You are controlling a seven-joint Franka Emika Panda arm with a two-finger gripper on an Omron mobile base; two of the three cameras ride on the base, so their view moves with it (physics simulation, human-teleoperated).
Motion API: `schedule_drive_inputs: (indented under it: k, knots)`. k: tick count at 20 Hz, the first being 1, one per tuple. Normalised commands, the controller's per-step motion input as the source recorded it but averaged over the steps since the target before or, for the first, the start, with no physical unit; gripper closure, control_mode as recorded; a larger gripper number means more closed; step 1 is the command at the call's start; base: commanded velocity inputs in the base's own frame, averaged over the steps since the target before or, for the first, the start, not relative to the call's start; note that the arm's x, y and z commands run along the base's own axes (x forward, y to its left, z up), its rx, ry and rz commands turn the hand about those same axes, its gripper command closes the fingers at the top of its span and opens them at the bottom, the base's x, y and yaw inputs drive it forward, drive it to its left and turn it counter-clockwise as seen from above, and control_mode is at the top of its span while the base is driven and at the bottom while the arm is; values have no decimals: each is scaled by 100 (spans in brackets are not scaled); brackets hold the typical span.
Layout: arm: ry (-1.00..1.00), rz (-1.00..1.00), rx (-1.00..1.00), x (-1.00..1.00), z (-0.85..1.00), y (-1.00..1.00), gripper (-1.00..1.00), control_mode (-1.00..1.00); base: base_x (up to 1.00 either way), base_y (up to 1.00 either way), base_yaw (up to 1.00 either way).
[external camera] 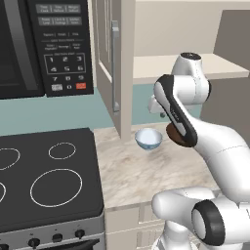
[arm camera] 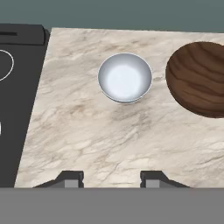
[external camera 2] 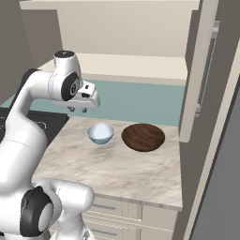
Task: Pick up the bowls on the counter and stack them on top of one another in the open cabinet. Place the smaller bowl on top of the larger bowl.
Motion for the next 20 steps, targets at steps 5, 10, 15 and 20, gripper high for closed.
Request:
schedule_drive_inputs:
  k: [5, 10, 15, 20]
  knots:
    - [-1, 0, -1, -11, -9, 1, -100, -100, 0, 0, 0]
    - [0, 0, -9, -5, -25, 0, -100, -100, 0, 0, 0]
    - [0, 0, -2, -12, -26, 0, -100, -100, 0, 0, 0]
    - [3, 0, 0, -2, -19, 0, -100, -100, 0, 0, 0]
